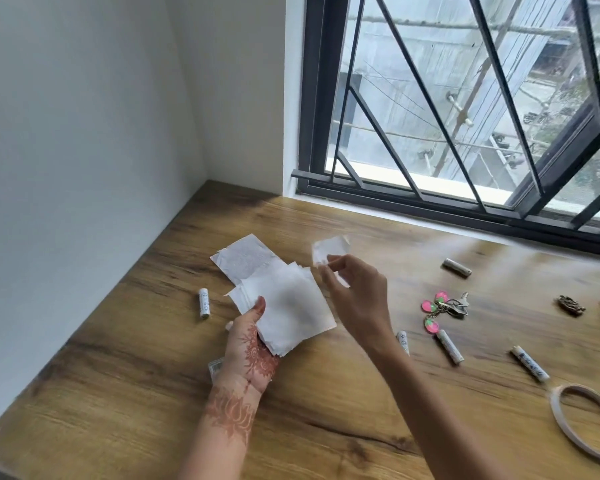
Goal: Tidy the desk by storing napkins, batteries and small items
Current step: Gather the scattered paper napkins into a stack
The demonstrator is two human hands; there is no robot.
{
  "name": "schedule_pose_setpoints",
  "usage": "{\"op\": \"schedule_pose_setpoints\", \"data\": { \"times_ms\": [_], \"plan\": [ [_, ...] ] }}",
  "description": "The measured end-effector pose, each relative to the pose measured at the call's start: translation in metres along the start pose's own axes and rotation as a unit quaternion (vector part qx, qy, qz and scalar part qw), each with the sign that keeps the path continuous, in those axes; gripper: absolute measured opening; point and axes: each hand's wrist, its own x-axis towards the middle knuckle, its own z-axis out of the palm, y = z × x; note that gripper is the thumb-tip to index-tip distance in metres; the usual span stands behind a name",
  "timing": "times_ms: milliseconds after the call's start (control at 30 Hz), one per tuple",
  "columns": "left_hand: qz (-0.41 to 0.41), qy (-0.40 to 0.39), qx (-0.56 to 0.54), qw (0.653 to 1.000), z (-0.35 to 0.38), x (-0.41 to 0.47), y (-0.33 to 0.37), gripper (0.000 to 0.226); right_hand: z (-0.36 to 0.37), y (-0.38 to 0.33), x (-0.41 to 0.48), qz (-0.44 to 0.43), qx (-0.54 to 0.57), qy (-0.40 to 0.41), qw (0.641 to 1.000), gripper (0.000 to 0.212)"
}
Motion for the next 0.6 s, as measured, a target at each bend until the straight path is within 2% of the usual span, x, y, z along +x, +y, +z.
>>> {"op": "schedule_pose_setpoints", "data": {
  "times_ms": [100,200,367,467,600],
  "plan": [
    [-0.024,-0.012,-0.004,1.0,-0.001,-0.002,0.002,0.032,0.019,-0.021,-0.028,-0.019,-0.031,-0.036,0.999,0.01],
    [-0.03,-0.026,-0.006,0.999,-0.005,-0.004,0.004,0.037,0.037,-0.028,-0.047,-0.04,-0.107,-0.089,0.989,0.018],
    [-0.054,-0.043,-0.032,0.997,-0.016,-0.012,0.012,0.062,0.052,-0.03,-0.067,-0.118,-0.151,-0.185,0.964,0.033],
    [-0.036,-0.035,-0.022,0.998,-0.024,-0.013,0.017,0.043,0.051,-0.035,-0.067,-0.131,-0.119,-0.207,0.962,0.032],
    [0.011,0.025,-0.005,1.0,-0.037,-0.018,0.029,0.029,0.053,-0.027,-0.034,-0.158,-0.117,-0.131,0.972,0.027]
  ]
}}
